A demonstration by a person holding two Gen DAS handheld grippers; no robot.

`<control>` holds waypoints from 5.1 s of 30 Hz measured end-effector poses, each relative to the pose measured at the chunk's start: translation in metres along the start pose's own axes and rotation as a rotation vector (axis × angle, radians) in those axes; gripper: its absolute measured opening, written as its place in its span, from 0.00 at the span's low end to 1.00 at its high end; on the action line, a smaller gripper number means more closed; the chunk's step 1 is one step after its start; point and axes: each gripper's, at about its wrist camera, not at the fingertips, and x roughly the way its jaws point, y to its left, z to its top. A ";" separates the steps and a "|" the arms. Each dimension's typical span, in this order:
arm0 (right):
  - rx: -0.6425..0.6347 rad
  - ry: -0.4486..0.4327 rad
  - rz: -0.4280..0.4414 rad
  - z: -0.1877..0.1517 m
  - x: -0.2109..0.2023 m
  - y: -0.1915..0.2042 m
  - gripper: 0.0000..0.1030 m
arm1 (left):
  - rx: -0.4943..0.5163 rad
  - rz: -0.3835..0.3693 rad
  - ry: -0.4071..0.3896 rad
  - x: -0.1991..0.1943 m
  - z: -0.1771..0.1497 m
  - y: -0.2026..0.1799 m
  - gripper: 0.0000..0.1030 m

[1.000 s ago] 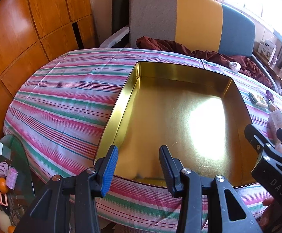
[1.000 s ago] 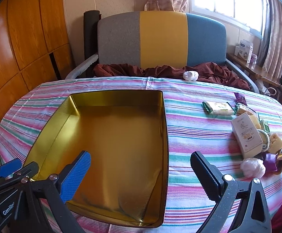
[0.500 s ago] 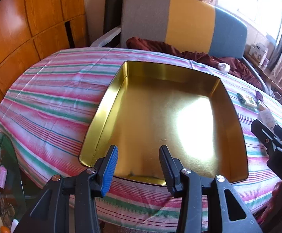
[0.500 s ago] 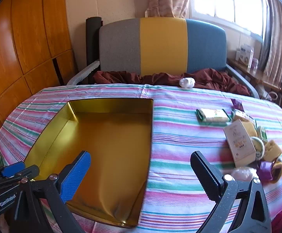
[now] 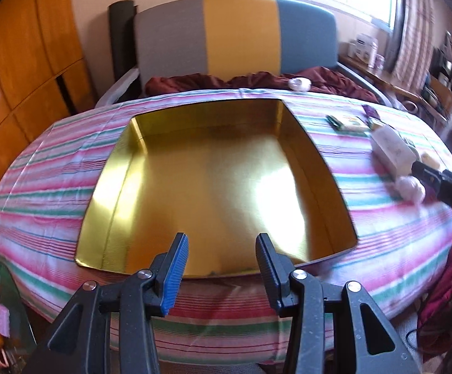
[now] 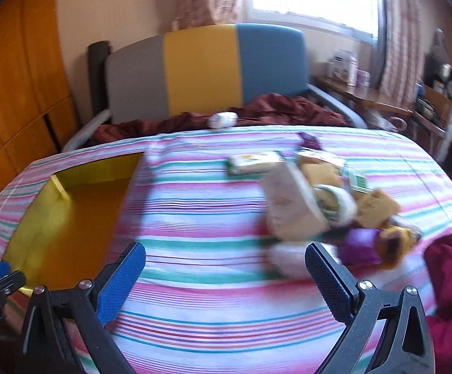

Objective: Organize objects
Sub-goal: 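Grasp the purple packet with the right tool while the left tool reaches toward the pile, then grasp the white plastic-bag bundle with the left tool while the right tool holds the packet, then carry the plastic bag and purple packet over the gold tray with both tools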

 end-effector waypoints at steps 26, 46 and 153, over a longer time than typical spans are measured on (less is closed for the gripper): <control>0.029 0.259 -0.033 0.004 0.087 -0.140 0.58 | 0.205 -0.415 0.068 -0.002 0.006 -0.127 0.45; 0.095 0.383 0.033 0.004 0.100 -0.171 0.41 | 0.140 -0.643 0.176 0.063 0.047 -0.226 0.49; -0.080 0.179 0.532 -0.008 0.015 0.031 0.41 | -0.309 -0.171 0.009 0.069 0.016 0.083 0.34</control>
